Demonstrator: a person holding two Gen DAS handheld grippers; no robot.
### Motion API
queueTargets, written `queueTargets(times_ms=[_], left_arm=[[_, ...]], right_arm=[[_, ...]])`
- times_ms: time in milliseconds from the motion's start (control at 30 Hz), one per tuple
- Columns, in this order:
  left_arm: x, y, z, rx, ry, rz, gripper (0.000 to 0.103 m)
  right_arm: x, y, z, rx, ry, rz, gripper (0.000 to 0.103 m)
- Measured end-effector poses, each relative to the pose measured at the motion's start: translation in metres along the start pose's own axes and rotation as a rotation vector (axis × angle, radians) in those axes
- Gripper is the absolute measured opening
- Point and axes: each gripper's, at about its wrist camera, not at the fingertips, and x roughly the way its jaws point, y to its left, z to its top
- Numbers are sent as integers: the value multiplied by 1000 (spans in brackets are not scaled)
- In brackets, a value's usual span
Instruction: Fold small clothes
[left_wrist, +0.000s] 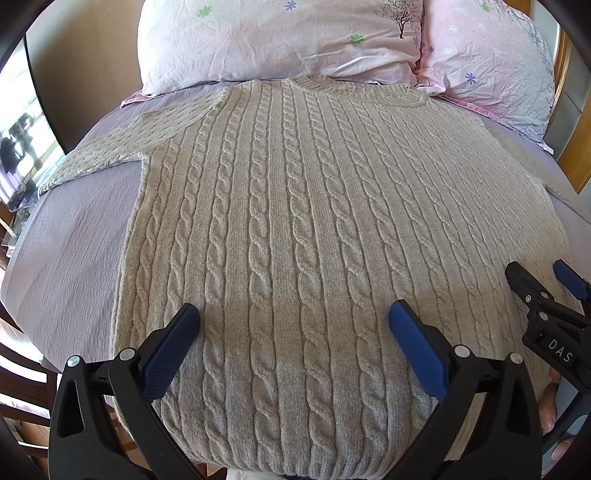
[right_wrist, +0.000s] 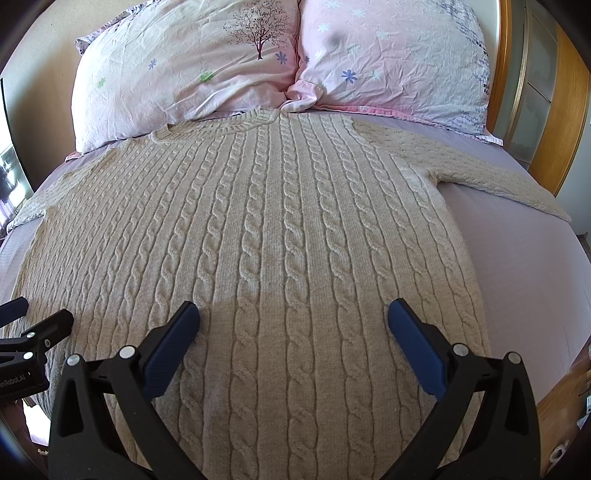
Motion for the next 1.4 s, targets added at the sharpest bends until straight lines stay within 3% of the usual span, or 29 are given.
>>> queueTargets(times_ms=[1400], left_arm=[[-2,0,3,3,1,0,102]], right_arm=[[5,0,-3,-9,33,-1,101]])
